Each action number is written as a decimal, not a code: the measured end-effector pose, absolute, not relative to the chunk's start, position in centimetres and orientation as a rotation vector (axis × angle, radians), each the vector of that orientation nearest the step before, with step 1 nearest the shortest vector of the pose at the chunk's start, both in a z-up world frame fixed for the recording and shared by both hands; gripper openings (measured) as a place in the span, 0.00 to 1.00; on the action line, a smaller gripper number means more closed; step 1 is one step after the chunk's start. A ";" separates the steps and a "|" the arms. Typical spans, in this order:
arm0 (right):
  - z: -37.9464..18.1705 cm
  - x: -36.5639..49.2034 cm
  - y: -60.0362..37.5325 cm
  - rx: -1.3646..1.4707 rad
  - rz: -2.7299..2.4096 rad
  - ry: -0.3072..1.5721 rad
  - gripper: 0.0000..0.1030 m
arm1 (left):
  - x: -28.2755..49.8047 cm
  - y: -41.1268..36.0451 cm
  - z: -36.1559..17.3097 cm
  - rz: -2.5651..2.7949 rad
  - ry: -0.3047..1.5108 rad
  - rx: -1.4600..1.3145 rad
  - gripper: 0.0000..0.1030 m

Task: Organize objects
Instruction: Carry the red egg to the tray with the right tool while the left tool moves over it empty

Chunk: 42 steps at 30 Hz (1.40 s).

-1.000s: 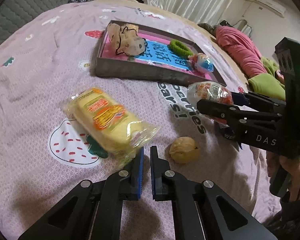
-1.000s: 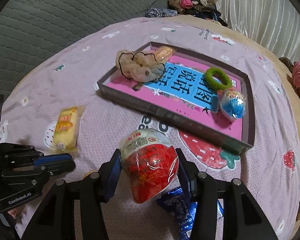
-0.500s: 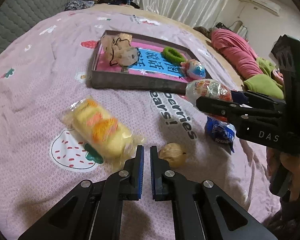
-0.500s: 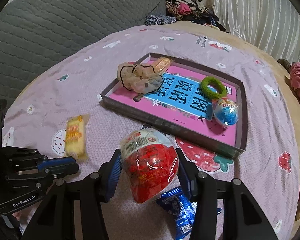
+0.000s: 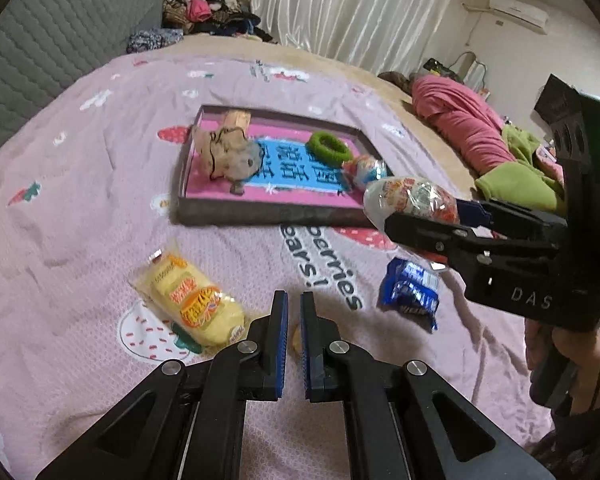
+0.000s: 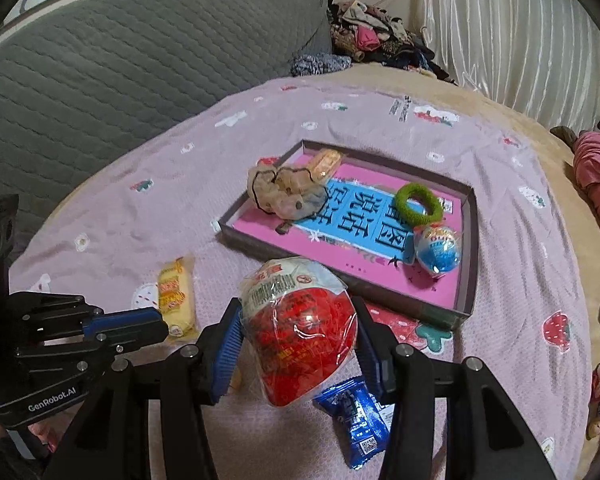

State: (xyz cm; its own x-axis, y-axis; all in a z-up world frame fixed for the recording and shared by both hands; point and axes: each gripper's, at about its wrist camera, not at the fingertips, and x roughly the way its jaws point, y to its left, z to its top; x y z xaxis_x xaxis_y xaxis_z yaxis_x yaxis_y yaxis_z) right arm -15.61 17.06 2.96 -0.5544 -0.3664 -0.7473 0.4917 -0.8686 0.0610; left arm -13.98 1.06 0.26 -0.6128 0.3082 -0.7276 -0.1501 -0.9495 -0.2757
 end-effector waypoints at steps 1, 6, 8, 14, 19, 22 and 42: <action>3.2 -15.5 17.1 1.096 -2.401 0.209 0.50 | -13.9 1.0 0.7 2.602 -0.273 -1.217 0.06; 5.1 -14.9 18.0 1.046 -2.423 0.174 0.50 | -14.1 1.1 2.5 2.620 -0.268 -1.199 0.06; 5.8 -14.6 18.4 1.025 -2.435 0.160 0.50 | -14.1 1.2 3.5 2.630 -0.266 -1.180 0.06; 7.6 -14.5 19.7 0.975 -2.465 0.110 0.50 | -14.5 1.8 5.8 2.652 -0.245 -1.140 0.06; 9.0 -14.3 20.5 0.933 -2.486 0.065 0.50 | -14.9 2.2 7.0 2.660 -0.236 -1.117 0.06; 9.7 -14.3 20.9 0.911 -2.495 0.047 0.50 | -15.3 2.4 7.7 2.667 -0.233 -1.102 0.06; 13.7 -15.9 21.7 0.764 -2.554 -0.009 0.50 | -20.0 3.0 10.0 2.699 -0.172 -1.051 0.06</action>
